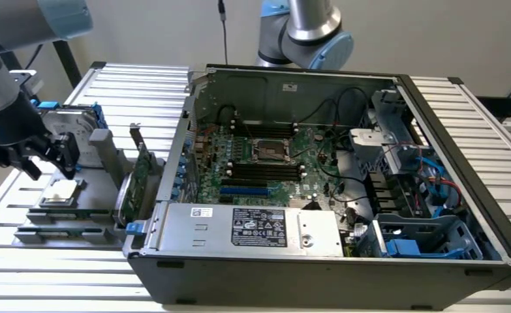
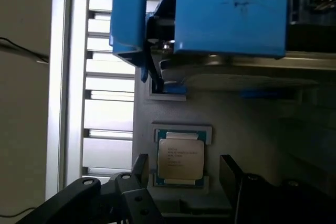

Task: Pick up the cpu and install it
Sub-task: 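Pick up the cpu and move it towards the insertion slot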

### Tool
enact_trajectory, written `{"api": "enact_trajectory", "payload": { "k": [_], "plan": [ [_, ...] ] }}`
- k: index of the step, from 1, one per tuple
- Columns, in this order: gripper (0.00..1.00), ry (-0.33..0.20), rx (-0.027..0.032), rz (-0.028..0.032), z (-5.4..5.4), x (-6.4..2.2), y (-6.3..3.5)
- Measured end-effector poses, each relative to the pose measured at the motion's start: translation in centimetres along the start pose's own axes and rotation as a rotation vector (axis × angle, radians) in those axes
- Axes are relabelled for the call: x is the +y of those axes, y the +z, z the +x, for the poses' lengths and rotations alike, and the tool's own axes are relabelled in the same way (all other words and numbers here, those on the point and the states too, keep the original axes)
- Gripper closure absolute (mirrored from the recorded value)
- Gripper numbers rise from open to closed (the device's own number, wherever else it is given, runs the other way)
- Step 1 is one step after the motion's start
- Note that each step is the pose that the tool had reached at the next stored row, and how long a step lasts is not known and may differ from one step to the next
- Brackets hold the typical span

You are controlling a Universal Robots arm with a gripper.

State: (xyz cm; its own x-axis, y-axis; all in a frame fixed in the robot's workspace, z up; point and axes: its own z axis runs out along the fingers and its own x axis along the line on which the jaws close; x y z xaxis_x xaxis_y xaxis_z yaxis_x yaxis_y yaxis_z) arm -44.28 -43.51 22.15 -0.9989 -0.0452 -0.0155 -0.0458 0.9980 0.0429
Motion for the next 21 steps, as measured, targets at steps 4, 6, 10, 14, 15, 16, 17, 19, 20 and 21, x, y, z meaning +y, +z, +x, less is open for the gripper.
{"api": "enact_trajectory", "payload": {
  "k": [4, 6, 10, 14, 15, 16, 17, 19, 20, 21],
  "plan": [
    [0.35, 0.000, -0.0001, 0.0000, 0.0, -0.15, 0.72],
    [0.35, 0.000, -0.0001, -0.0012, 0.0, -0.25, 1.07],
    [0.35, 0.001, -0.0002, -0.0034, 0.0, -0.49, 1.72],
    [0.35, 0.004, -0.0003, -0.0043, -0.1, -0.67, 2.01],
    [0.35, 0.007, -0.0004, -0.0043, -0.1, -0.69, 2.04],
    [0.35, 0.010, -0.0004, -0.0042, -0.2, -0.70, 2.06],
    [0.35, 0.015, -0.0004, -0.0041, -0.2, -0.71, 2.09],
    [0.35, 0.024, -0.0007, -0.0041, -0.2, -0.77, 2.15],
    [0.35, 0.029, -0.0007, -0.0039, -0.2, -0.78, 2.18],
    [0.35, 0.035, -0.0010, -0.0039, -0.2, -0.79, 2.23]
  ]
}}
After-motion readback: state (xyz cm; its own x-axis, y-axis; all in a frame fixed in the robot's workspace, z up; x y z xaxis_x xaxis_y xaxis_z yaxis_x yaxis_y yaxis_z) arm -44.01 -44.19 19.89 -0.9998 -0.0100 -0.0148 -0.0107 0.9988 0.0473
